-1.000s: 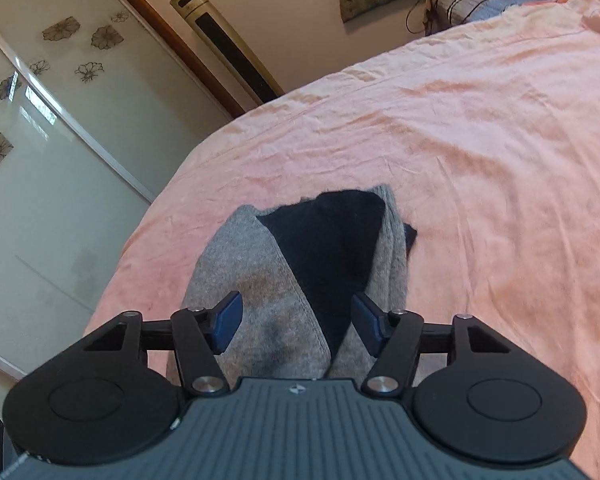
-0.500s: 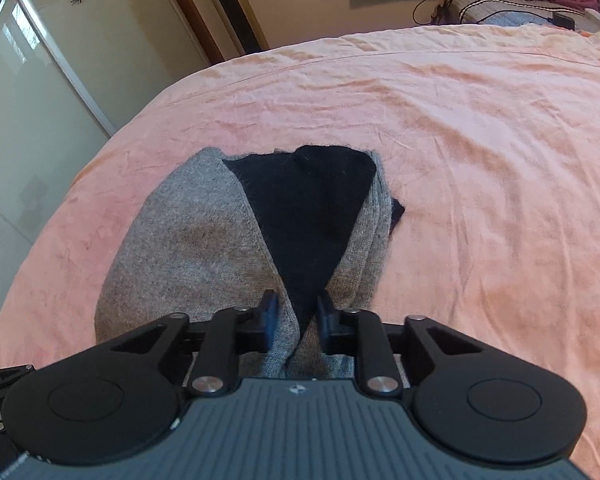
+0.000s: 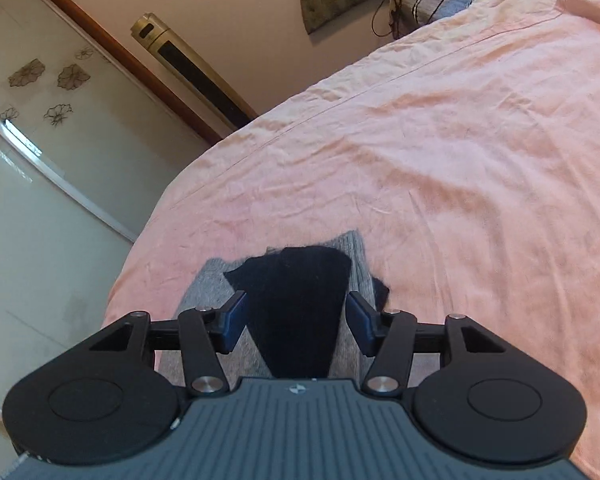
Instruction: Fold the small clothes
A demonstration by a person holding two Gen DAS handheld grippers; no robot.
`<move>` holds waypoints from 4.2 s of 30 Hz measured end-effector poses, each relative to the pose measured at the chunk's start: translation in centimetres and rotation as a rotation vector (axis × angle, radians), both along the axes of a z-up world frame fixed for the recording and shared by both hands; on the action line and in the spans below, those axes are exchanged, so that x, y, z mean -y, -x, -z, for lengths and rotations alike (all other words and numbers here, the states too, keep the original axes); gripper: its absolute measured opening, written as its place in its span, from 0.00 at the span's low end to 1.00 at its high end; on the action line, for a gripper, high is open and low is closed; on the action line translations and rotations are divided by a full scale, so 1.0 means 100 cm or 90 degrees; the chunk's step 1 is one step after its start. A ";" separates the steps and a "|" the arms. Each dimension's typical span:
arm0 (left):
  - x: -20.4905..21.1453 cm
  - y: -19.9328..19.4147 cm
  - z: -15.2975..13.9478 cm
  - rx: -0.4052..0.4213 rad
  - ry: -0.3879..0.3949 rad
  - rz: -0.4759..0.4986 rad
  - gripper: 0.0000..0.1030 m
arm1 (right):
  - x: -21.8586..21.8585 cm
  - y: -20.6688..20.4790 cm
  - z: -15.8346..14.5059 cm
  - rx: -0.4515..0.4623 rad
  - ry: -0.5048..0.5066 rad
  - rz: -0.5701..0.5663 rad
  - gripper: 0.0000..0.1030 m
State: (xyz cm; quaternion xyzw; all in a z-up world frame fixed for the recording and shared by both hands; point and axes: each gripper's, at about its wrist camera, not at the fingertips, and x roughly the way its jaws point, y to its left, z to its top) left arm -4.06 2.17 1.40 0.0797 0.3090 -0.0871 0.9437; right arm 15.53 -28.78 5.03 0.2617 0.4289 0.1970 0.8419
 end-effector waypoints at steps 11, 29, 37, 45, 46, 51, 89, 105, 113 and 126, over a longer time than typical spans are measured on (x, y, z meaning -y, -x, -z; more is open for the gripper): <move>-0.008 -0.003 0.001 -0.010 0.037 0.001 0.08 | -0.007 -0.015 0.024 0.008 0.098 -0.011 0.07; -0.086 -0.058 0.003 -0.203 0.503 -0.042 0.72 | 0.001 0.127 0.030 -0.040 -0.026 -0.121 0.71; -0.047 -0.060 -0.010 -0.251 0.364 0.007 0.13 | 0.000 0.141 0.007 0.011 0.092 -0.189 0.18; -0.063 -0.065 -0.035 -0.199 0.348 0.060 0.32 | 0.023 0.129 0.003 0.041 0.041 -0.150 0.83; -0.069 -0.070 -0.043 -0.173 0.359 0.056 0.56 | 0.029 0.122 -0.004 0.064 0.018 -0.131 0.87; -0.079 -0.144 -0.042 -0.168 0.421 -0.045 0.92 | 0.035 0.043 -0.005 0.040 -0.037 -0.036 0.86; -0.017 -0.091 -0.028 -0.129 0.184 0.029 0.61 | -0.010 0.114 -0.003 0.094 0.093 -0.071 0.56; -0.024 -0.064 -0.025 -0.229 0.324 -0.003 0.14 | -0.016 0.152 -0.014 0.066 0.105 -0.142 0.19; -0.023 -0.041 -0.029 -0.173 0.222 0.003 0.24 | -0.005 0.150 -0.006 0.051 0.115 -0.104 0.52; 0.039 -0.064 0.004 -0.061 0.099 0.005 0.87 | -0.086 0.029 0.016 0.130 0.269 -0.090 0.71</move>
